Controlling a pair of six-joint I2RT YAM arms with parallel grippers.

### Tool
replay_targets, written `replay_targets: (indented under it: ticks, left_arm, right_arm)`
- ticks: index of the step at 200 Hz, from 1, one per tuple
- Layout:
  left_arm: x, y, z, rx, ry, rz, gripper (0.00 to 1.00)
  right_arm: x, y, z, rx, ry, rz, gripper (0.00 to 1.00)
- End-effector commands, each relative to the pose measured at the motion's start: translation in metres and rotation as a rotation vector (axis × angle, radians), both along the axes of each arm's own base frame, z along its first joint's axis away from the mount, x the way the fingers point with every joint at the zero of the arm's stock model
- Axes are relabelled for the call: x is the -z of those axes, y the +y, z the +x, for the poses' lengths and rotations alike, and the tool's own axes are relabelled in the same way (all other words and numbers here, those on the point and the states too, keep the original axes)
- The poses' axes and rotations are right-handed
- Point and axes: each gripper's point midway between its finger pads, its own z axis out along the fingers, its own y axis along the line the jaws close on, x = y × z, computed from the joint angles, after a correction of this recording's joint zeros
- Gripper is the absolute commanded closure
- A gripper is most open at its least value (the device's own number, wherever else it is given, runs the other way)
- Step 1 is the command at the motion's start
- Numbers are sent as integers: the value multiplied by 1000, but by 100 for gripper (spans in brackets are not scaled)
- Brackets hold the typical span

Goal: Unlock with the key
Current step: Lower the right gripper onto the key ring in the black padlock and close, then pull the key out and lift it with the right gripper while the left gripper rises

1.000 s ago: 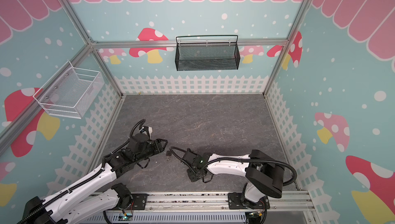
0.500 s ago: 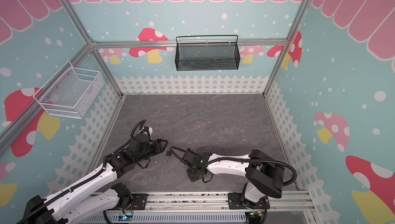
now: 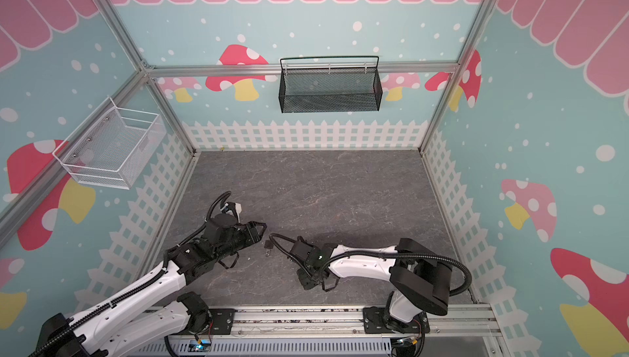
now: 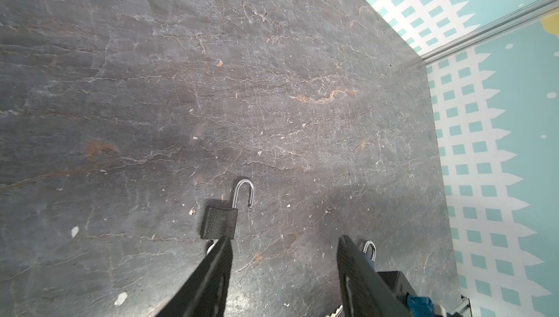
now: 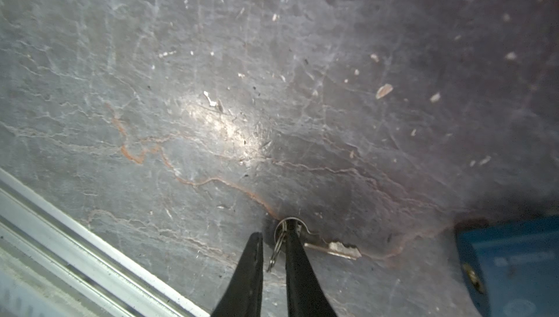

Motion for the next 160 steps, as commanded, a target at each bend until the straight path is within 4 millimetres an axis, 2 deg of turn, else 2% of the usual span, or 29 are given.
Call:
replay_targets:
  ticks: [1,34,66,100,134,160]
  left_arm:
    - [-5,-1,0,-13,-5,-47,44]
    - [-14,-3,0,-8,-17,-77,44]
    - [-23,-8,-3,-7,-12,-131,44]
    - [-37,-11,-6,-20,-7,-218,44]
    - [-52,-15,-9,-41,17,-328,44]
    - [-71,-21,-9,-29,-1,-399,44]
  right_arm:
    - [7,-7,0,-4,-12,-45,86]
    - [4,-8,5,-18,-52,-50,91]
    - [-19,-2,19,-58,-150,-11,97]
    - [-61,7,40,-104,-310,55,100]
    - [-116,19,59,-153,-484,183,100]
    - [-158,28,68,-212,-615,291,100]
